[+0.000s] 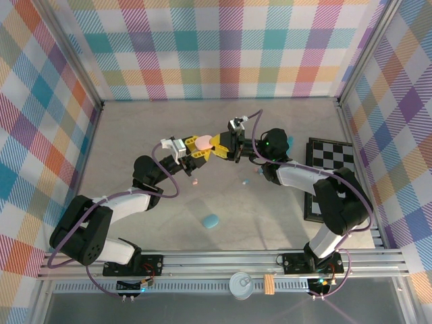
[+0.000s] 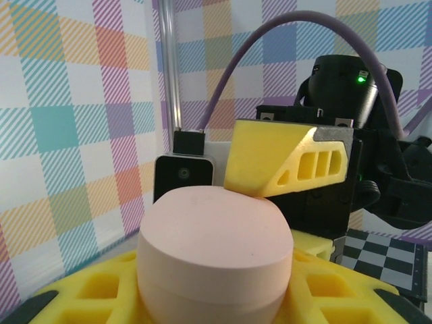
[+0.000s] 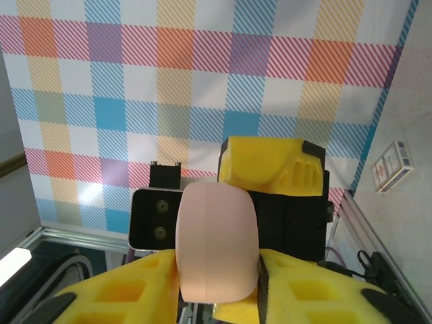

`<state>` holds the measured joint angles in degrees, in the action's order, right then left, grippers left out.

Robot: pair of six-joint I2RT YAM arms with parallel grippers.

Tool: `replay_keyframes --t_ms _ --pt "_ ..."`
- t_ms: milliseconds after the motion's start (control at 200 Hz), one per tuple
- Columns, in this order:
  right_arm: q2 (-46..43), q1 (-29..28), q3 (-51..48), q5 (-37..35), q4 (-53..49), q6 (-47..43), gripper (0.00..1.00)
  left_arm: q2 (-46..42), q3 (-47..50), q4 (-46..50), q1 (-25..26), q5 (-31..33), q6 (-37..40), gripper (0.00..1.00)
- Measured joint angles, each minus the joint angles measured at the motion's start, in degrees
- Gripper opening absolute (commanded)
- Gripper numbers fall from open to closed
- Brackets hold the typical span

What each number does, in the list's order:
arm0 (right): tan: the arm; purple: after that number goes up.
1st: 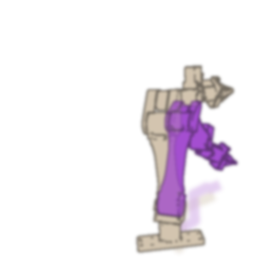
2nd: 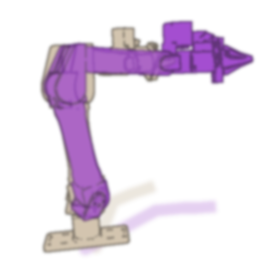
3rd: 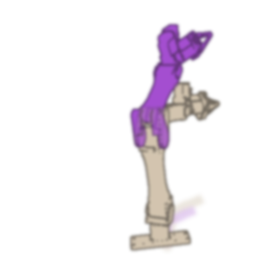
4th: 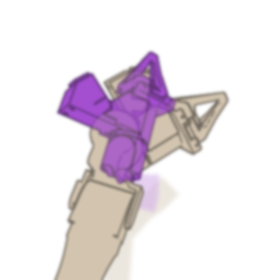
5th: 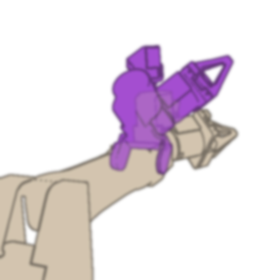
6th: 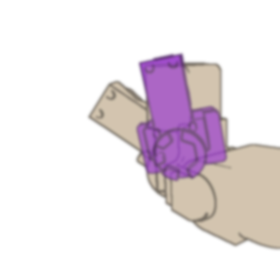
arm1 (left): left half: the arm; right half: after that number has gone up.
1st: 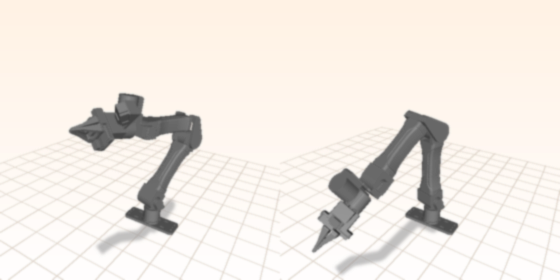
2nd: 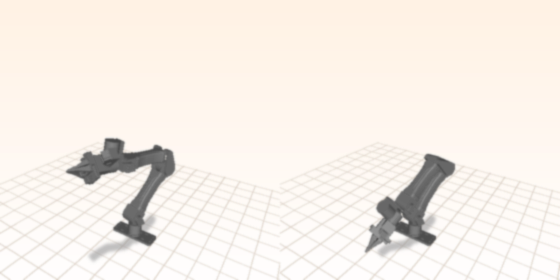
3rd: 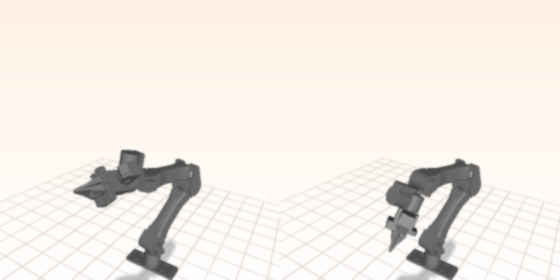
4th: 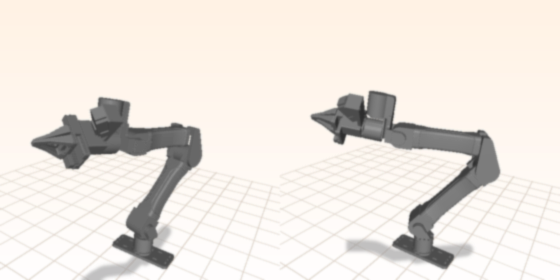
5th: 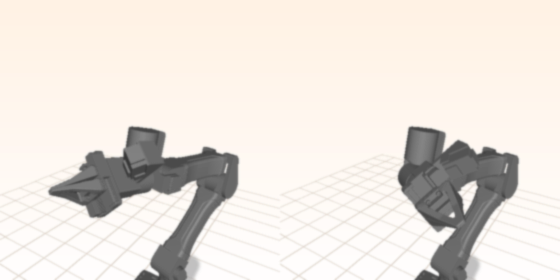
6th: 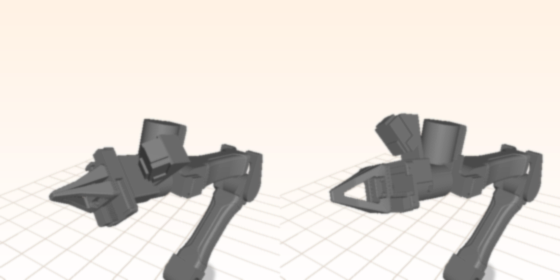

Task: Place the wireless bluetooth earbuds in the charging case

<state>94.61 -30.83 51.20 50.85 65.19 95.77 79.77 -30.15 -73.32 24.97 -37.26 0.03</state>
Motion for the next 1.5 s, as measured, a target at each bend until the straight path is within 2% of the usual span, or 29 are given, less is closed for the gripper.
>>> replay_keyframes --t_ms 65,170,320,505,720,830,955,1155,1500 --pt "-0.1 0.0 0.0 -0.1 -1.5 -0.9 0.59 0.0 0.0 0.0 0.0 -0.8 0.0 0.32" --pt "-0.6 0.0 0.0 -0.3 -5.8 -3.7 0.71 0.0 0.2 0.0 0.1 -1.3 0.0 0.33" --pt "-5.8 0.4 0.4 -1.4 -21.9 -16.5 0.84 0.0 1.4 -0.2 0.1 -1.8 -0.5 0.32" --pt "-14.7 1.7 5.1 -3.4 -45.0 -39.4 0.85 -0.9 2.4 0.1 0.0 -2.8 -0.9 0.32" --pt "-19.9 0.7 14.8 -8.3 -73.3 -75.2 0.90 -2.3 2.6 1.9 0.0 -6.2 -2.5 0.32" --pt "-21.4 -1.4 17.4 -10.9 -82.4 -91.8 0.90 -2.5 2.6 3.1 0.0 -8.3 -3.5 0.32" --pt "-21.2 -3.6 19.4 -13.8 -88.8 -105.1 0.90 -2.4 2.6 3.6 0.0 -10.8 -5.2 0.32" --pt "-17.4 -5.2 23.7 -18.5 -93.7 -116.1 0.88 -1.2 2.1 2.2 0.0 -13.4 -8.1 0.32" --pt "-13.6 -5.3 25.6 -21.6 -93.5 -118.8 0.84 -1.1 2.1 1.0 0.0 -14.8 -9.3 0.32"
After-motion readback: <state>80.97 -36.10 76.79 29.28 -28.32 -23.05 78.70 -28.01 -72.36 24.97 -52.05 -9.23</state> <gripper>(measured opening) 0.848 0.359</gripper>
